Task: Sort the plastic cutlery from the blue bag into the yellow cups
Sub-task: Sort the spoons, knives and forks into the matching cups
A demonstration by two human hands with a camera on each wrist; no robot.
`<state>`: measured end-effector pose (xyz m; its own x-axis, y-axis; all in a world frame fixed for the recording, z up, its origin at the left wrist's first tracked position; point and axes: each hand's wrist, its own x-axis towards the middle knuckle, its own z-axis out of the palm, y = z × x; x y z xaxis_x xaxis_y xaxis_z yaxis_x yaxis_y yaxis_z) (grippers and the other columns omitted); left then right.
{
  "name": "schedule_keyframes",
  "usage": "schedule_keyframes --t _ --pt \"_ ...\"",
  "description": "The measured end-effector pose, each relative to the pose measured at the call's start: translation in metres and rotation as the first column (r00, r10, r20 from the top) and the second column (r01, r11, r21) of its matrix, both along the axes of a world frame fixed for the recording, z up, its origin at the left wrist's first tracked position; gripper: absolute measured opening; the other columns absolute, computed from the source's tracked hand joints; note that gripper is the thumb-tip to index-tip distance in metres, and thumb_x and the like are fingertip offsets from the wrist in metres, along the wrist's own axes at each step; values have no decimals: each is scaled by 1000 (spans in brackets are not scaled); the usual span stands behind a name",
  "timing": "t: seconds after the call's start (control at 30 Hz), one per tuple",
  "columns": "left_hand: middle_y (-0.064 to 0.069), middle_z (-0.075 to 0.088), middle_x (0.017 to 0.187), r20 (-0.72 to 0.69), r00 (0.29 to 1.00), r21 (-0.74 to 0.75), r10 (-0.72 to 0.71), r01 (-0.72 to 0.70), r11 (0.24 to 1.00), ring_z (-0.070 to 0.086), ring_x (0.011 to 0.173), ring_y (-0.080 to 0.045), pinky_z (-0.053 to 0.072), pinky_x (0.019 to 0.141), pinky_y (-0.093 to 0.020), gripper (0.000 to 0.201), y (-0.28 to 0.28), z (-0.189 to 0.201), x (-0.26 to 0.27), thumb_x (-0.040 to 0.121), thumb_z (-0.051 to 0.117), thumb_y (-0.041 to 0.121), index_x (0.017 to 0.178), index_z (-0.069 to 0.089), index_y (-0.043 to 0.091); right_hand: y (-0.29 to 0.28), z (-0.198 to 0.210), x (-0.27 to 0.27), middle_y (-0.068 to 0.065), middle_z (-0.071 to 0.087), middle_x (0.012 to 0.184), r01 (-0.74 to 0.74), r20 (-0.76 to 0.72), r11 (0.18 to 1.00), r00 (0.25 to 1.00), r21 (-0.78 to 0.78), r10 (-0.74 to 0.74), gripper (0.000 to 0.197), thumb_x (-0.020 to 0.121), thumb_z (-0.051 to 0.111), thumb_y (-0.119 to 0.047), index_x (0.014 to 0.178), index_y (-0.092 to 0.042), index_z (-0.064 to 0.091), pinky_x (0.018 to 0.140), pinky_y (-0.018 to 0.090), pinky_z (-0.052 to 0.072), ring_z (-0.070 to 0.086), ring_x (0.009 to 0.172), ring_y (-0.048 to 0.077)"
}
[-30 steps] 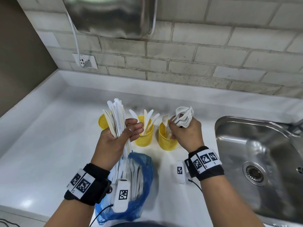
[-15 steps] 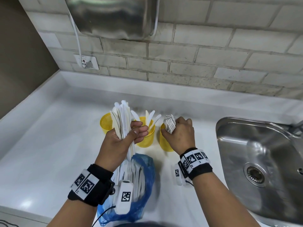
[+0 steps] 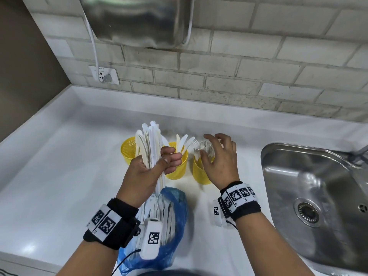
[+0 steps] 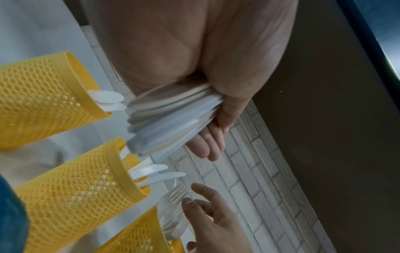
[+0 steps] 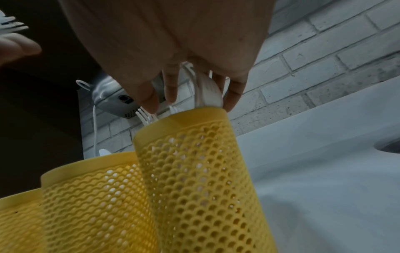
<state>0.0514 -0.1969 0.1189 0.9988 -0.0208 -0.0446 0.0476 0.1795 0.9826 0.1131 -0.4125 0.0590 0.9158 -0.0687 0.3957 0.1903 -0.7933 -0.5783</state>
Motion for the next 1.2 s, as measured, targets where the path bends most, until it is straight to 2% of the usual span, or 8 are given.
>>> schedule_keyframes --t 0.17,0.33,0.47,0.63,0.8,0.9,1.1,1.2 --pt "-15 78 110 21 998 27 -59 58 998 74 107 -31 60 93 -38 21 0 3 -4 104 52 2 119 66 0 0 -1 0 -1 60 135 -1 -73 1000 997 2 2 42 93 50 -33 131 -28 65 100 52 47 49 127 27" --pt "-18 76 113 28 993 12 -114 113 993 73 109 -34 59 96 -44 22 0 4 -6 103 53 4 121 65 -1 8 24 -8 -2 57 139 5 32 996 999 85 -8 41 93 53 -32 133 -29 64 104 45 41 46 131 24" --pt "-18 76 113 14 982 -20 -187 187 982 74 105 -36 59 96 -46 23 -3 6 -8 102 54 6 121 66 3 18 58 -17 -2 60 126 -103 163 969 984 224 67 27 94 57 -26 116 -23 73 104 39 44 53 123 23" --pt "-21 75 113 -10 953 -80 -302 300 951 74 101 -38 59 93 -47 27 -6 7 -10 96 58 14 121 68 8 29 99 -37 -5 65 104 -347 162 852 938 392 308 15 95 64 -11 99 -18 77 88 24 49 65 104 15" --pt "-28 73 112 -26 929 -104 -369 365 925 74 99 -41 58 94 -54 28 -7 4 -11 98 59 11 123 66 0 38 109 -50 -11 66 100 -358 6 762 907 540 421 11 93 64 -22 97 -23 74 83 48 59 71 91 20" --pt "-28 73 111 -33 919 -120 -393 387 914 75 96 -39 59 92 -54 26 -9 6 -12 97 61 13 121 68 4 37 107 -52 -4 66 99 -335 -52 705 884 625 465 10 94 64 -23 95 -20 73 78 53 62 73 91 32" --pt "-20 76 111 -27 894 -137 -448 440 887 76 95 -34 61 89 -46 24 -9 12 -15 96 58 16 113 76 19 29 108 -55 13 67 99 -333 -77 638 847 694 526 8 98 66 -6 96 -3 73 78 51 64 75 82 27" --pt "-22 75 114 -30 887 -125 -462 455 882 76 96 -34 62 88 -45 25 -9 13 -15 98 57 17 118 72 14 28 108 -55 12 70 93 -331 -62 669 869 665 491 9 97 66 -5 90 -6 73 72 37 63 74 79 27"
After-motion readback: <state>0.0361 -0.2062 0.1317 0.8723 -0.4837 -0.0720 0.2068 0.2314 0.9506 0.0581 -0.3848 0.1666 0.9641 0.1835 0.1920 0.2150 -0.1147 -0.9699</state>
